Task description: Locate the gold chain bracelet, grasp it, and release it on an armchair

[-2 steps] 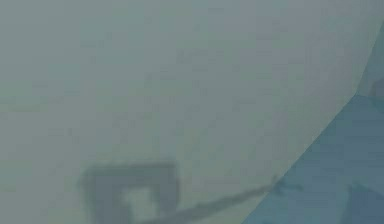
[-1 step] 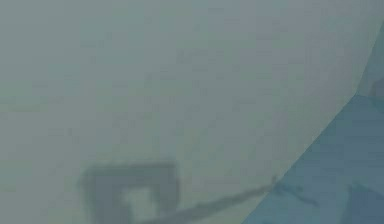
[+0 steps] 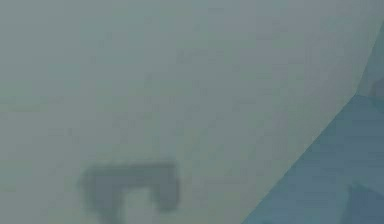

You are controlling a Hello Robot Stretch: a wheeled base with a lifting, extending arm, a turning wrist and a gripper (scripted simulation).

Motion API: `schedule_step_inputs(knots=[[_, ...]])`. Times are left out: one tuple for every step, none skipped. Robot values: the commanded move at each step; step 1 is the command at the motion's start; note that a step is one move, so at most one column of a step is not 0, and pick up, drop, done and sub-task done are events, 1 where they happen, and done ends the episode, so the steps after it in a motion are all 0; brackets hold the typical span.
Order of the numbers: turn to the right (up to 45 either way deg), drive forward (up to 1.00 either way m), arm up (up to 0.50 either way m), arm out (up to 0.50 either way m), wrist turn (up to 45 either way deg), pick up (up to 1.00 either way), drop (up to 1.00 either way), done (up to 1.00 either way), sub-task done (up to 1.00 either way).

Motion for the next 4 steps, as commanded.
schedule_step_inputs(knots=[[0.0, 0.00, 0.00, 0.00, 0.0, 1.00, 0.00, 0.00, 0.00], [0.0, 0.00, 0.10, 0.00, 0.0, 0.00, 0.00, 0.00, 0.00], [0.0, 0.00, 0.24, 0.00, 0.0, 0.00, 0.00, 0.00, 0.00], [0.0, 0.00, 0.00, 0.00, -45.0, 0.00, 0.00, 0.00, 0.00]])
